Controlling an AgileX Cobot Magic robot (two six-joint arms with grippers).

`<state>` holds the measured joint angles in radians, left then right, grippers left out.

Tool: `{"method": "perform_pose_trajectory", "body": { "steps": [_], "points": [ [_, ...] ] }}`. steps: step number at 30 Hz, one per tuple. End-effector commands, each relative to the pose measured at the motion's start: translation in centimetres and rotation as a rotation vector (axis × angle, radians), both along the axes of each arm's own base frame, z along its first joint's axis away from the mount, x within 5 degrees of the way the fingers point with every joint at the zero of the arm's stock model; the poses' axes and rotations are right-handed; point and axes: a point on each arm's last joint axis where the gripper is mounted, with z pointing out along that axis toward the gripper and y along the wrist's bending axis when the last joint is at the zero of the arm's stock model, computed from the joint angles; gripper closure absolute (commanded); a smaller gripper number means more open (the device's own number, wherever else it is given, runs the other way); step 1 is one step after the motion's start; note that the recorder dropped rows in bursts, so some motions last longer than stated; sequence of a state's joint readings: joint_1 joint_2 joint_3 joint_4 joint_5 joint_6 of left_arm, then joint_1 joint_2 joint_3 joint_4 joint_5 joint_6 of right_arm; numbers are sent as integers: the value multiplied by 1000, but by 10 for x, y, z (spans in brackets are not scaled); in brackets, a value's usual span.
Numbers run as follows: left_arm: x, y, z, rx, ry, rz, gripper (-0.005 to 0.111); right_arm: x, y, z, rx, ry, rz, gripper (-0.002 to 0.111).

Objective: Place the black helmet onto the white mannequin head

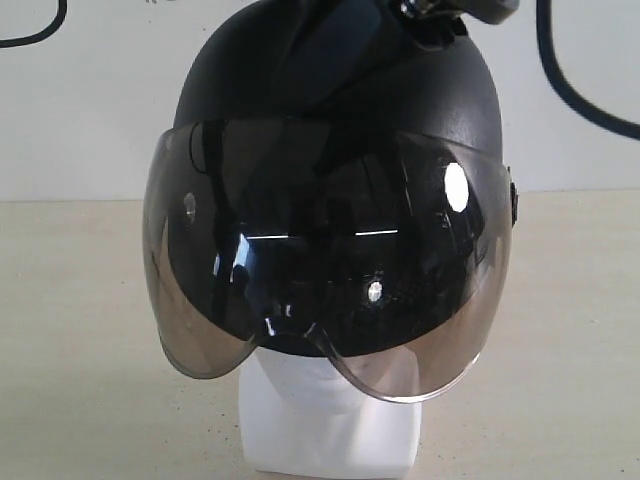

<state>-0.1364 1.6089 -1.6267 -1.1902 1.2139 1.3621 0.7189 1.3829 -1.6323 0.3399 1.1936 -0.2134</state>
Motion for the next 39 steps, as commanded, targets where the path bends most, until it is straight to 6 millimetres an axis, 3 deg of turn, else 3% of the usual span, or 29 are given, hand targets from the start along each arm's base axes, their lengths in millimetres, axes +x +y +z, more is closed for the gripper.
{"method": "perform_pose_trajectory", "body": {
  "steps": [1, 5, 11, 14, 27, 35, 39],
  "points": [
    [3, 2, -5, 25, 14, 12, 102, 8, 1, -14, -76, 27, -20, 109],
    [3, 2, -5, 24, 17, 12, 102, 7, 3, -18, -73, 58, -26, 109],
    [3, 2, -5, 24, 19, 11, 102, 6, 3, -47, -132, 135, -11, 109],
    [3, 2, -5, 24, 20, 9, 102, 6, 4, -51, -140, 150, -10, 109],
    [3, 2, -5, 21, 30, 14, 102, -3, -4, -42, -117, 124, -15, 109],
    [3, 2, -5, 20, 33, 15, 102, -4, -5, -66, -167, 193, -12, 109],
    [3, 2, -5, 20, 33, 15, 102, -7, -7, -60, -154, 171, -7, 109]
  ]
}}
